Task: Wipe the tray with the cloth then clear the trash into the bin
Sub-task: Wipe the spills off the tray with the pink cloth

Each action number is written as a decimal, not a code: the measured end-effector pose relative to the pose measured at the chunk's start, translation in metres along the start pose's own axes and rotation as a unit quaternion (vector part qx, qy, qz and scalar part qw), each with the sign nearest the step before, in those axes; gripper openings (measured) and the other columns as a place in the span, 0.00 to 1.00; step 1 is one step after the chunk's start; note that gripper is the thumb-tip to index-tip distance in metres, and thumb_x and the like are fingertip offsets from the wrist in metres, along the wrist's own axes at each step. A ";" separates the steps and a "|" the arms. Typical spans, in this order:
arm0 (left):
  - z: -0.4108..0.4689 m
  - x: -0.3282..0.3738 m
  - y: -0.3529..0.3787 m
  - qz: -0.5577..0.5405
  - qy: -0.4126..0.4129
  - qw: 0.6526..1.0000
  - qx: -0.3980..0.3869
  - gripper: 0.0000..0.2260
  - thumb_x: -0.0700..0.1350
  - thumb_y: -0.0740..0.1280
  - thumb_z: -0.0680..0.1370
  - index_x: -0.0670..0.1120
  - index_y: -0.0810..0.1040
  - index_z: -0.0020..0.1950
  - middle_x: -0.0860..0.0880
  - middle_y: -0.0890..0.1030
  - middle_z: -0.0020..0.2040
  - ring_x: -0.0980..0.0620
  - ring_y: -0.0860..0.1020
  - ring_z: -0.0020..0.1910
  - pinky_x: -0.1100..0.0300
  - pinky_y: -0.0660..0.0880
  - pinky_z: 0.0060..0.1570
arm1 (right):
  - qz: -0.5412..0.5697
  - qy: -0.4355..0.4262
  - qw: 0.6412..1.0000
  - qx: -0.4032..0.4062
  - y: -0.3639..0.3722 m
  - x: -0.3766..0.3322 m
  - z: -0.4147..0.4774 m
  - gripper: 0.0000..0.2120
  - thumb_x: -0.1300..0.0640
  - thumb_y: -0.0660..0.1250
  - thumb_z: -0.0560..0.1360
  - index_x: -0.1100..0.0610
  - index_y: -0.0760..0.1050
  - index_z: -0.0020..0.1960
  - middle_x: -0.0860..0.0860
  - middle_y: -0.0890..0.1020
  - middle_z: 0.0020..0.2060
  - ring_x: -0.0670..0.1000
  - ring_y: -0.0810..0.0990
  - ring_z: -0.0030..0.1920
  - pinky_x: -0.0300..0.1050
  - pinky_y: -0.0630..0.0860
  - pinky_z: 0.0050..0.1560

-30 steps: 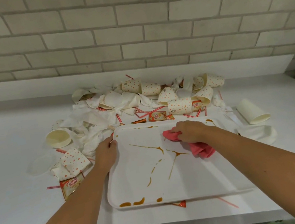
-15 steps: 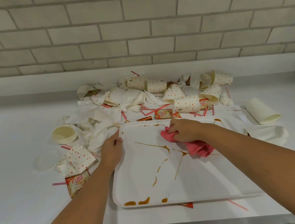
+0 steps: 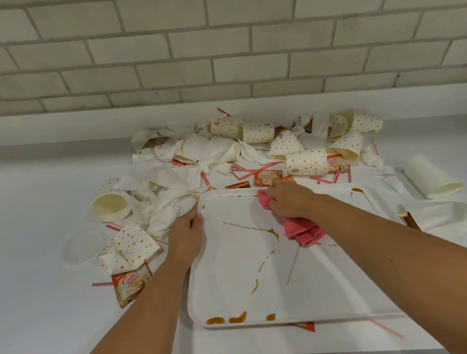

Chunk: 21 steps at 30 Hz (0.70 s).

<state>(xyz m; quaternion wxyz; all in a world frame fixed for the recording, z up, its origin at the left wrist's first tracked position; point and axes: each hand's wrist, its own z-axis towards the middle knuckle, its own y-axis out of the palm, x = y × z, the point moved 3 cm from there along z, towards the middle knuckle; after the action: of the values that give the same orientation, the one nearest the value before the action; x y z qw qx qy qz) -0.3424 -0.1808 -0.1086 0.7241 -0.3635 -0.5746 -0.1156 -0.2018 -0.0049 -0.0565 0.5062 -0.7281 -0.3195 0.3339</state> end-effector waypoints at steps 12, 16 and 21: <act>0.006 -0.005 0.000 -0.020 -0.029 0.999 -0.023 0.18 0.40 0.57 0.81 0.42 0.67 0.71 0.54 0.77 0.48 0.55 0.73 0.52 0.67 0.67 0.55 | -0.118 0.059 0.991 0.003 -0.005 -0.012 0.002 0.17 0.58 0.60 0.78 0.61 0.70 0.65 0.54 0.65 0.67 0.58 0.75 0.60 0.51 0.74 0.56; 0.005 -0.005 0.002 -0.022 -0.035 0.999 -0.020 0.17 0.40 0.57 0.81 0.42 0.67 0.71 0.58 0.77 0.48 0.59 0.73 0.50 0.70 0.67 0.52 | -0.121 0.028 0.992 -0.005 -0.002 -0.031 0.010 0.16 0.59 0.63 0.76 0.57 0.72 0.64 0.53 0.64 0.68 0.57 0.75 0.60 0.51 0.75 0.56; 0.003 -0.003 0.002 -0.021 -0.024 0.999 0.004 0.17 0.39 0.57 0.81 0.42 0.69 0.70 0.53 0.77 0.50 0.57 0.73 0.50 0.73 0.68 0.46 | -0.075 -0.079 0.994 -0.003 0.004 -0.046 0.008 0.15 0.60 0.62 0.76 0.55 0.73 0.62 0.51 0.67 0.59 0.56 0.74 0.57 0.49 0.73 0.48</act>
<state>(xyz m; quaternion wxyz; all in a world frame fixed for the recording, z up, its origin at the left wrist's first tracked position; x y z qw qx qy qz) -0.3450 -0.1783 -0.1121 0.7089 -0.3506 -0.6002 -0.1197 -0.2343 -0.0380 -0.0548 0.5009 -0.6750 -0.4132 0.3505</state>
